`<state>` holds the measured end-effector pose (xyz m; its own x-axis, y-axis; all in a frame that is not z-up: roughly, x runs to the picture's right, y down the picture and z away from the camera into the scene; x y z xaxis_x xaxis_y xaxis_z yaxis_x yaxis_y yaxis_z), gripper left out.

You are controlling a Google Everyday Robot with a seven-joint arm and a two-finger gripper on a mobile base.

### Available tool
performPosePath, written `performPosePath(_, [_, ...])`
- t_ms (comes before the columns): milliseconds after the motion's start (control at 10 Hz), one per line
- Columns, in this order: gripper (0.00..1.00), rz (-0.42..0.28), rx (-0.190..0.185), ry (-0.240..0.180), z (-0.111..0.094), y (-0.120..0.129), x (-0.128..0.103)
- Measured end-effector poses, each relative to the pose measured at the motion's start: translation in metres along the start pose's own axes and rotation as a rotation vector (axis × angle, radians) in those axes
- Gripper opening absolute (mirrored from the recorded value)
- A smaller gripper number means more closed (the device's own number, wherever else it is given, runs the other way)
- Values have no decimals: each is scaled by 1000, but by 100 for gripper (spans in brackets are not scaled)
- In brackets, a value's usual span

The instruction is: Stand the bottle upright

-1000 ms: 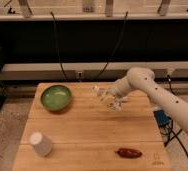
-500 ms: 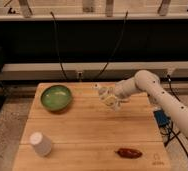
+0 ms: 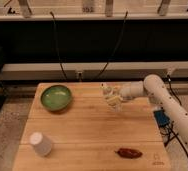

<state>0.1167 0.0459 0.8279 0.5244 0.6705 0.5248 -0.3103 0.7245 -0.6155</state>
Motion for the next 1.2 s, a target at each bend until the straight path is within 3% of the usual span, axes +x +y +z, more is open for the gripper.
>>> performPosePath(600, [0,-1,6,-160,-3,-8,21])
performPosePath(1200, [0,17,66,-287,-19,-6,29])
